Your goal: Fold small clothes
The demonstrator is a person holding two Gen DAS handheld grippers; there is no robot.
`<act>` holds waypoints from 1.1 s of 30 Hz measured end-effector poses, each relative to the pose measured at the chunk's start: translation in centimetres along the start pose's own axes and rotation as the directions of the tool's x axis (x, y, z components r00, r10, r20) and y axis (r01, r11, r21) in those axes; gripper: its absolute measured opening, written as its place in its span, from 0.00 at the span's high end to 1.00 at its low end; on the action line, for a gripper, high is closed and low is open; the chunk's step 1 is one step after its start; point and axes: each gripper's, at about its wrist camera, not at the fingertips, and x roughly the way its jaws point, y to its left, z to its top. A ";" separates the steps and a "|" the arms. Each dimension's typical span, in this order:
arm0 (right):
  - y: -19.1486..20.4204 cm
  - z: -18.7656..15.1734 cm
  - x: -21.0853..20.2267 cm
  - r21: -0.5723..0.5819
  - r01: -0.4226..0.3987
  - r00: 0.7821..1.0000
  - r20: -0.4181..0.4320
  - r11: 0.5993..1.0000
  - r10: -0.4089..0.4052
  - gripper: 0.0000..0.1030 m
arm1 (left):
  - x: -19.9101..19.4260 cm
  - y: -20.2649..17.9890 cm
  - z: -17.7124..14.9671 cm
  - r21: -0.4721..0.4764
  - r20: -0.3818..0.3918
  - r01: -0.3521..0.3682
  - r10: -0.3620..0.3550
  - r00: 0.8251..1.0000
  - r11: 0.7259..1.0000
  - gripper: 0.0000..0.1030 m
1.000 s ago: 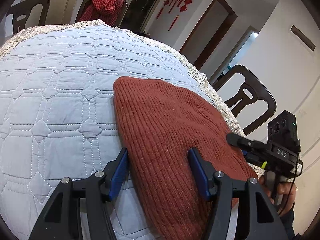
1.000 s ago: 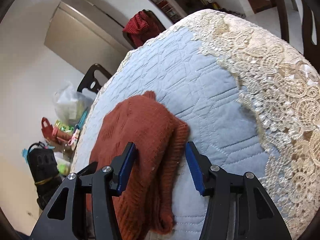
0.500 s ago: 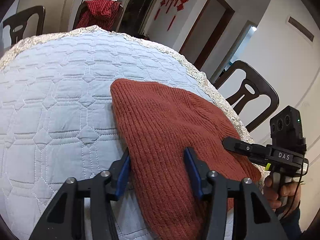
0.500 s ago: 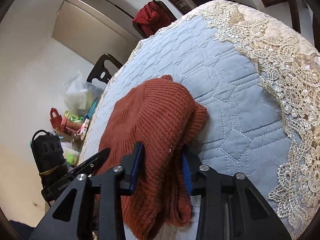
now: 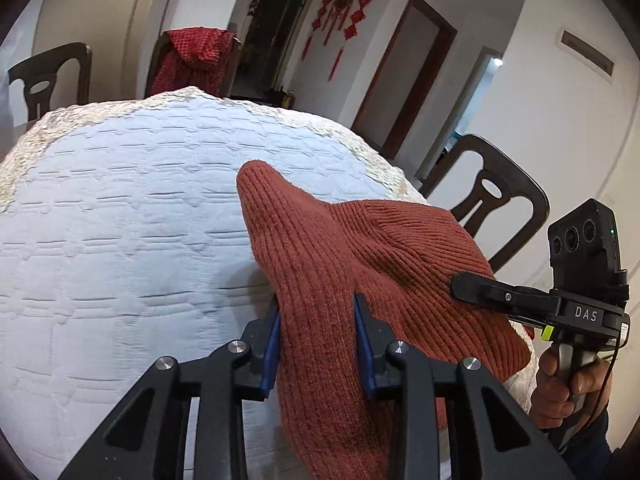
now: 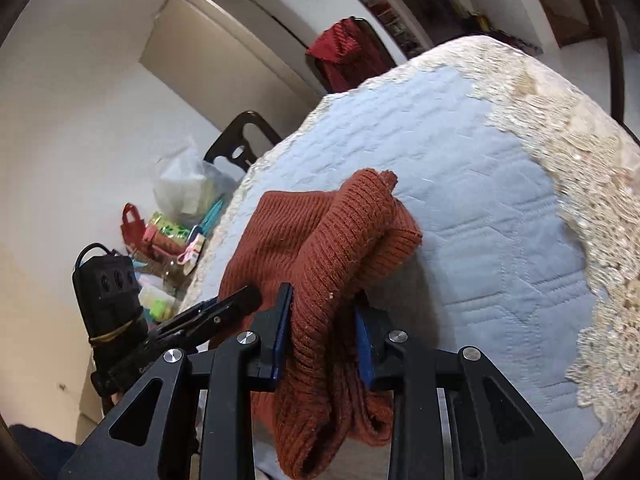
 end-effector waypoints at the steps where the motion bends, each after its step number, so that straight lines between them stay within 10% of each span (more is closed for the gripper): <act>1: 0.3 0.1 0.5 -0.003 -0.007 1.000 -0.005 1.000 0.007 0.72 | -0.3 0.8 0.1 -0.010 0.003 -0.006 0.006 1.000 1.000 0.67; 21: 8.7 3.2 16.0 -0.099 -0.167 0.978 -0.145 0.981 0.152 0.72 | -4.6 16.3 4.3 -0.140 0.052 -0.149 0.157 0.986 0.979 0.66; 33: 7.1 3.3 16.6 -0.137 -0.031 0.990 -0.138 0.990 0.012 0.65 | -5.2 18.2 2.1 -0.157 0.073 -0.222 0.236 0.969 0.962 0.57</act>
